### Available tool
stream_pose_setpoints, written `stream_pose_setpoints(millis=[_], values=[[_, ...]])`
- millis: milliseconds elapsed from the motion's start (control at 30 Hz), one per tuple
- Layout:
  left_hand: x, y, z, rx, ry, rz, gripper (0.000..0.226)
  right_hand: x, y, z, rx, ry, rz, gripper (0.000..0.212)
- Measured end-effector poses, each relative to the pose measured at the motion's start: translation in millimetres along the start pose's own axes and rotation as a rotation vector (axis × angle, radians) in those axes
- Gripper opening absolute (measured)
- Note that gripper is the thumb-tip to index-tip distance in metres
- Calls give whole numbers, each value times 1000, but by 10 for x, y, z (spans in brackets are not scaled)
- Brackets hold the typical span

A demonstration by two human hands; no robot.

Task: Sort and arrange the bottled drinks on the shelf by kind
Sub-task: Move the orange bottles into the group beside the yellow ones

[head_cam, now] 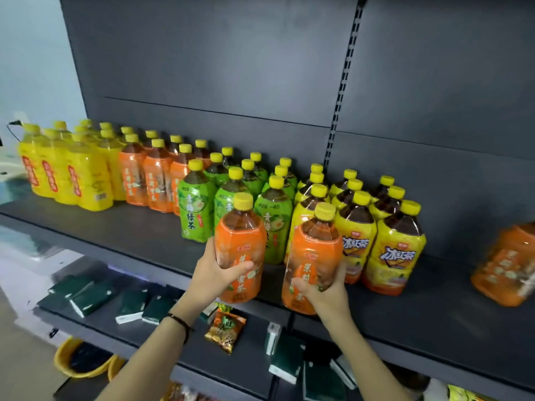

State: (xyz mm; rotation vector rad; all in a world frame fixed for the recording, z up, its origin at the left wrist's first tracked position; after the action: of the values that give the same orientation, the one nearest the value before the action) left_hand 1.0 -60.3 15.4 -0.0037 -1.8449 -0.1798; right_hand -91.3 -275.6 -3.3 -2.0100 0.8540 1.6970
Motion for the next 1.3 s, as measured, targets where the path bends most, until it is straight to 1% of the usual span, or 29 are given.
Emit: stream_pose_setpoints(millis=[67,167,200,300,333,533,600,700,767,900,1000,1133,1233,1300], values=[[-70,171,-95,23,3,9,79,-14,-213,21,3,-20,-4,105],[-184,445,-285,54,-6,5,86,-22,-539,-2,-36,-34,-7,112],[-227,539,-359,69,-9,4,87,-29,-662,-9,-52,-34,-4,110],[-377,839,-606,101,-1,16,88,-38,-1092,-3,-104,-19,-23,92],[-427,946,-691,101,5,19,90,-34,-1257,5,-124,-15,-34,90],[-646,1539,-1170,102,33,30,95,-128,-2259,-20,-275,16,-70,92],[-696,1702,-1271,154,47,55,104,-142,-2535,-33,-291,26,-76,92],[-735,1959,-1372,302,66,89,121,-161,-2829,-96,-294,26,-90,90],[-763,2146,-1482,326,69,91,124,-157,-2992,-155,-292,24,-84,90],[-937,2445,-1761,343,67,65,118,-151,-3280,-204,-217,48,-86,94],[-1092,2602,-1965,375,29,21,105,-176,-3471,-180,-161,52,-87,92],[-1177,2756,-2202,334,-5,-9,93,-231,-3720,-151,-139,24,-62,93],[-1208,2866,-2352,321,-48,-74,90,-270,-3933,-161,-107,31,-45,101],[-1216,2906,-2420,360,-99,-137,89,-265,-4055,-164,-65,23,-61,105]])
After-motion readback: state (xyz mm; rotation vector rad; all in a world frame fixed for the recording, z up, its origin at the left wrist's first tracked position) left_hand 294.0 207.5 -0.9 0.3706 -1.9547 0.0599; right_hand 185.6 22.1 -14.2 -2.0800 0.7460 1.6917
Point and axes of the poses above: each hand's wrist, its own z-axis away from the middle knuckle, its own y-axis out of the back of the hand, x = y × z, the point moved 1 cm from there along -z, towards the middle knuckle, and after that the axes turned 9 degrees about x, right-handed, at the moved point
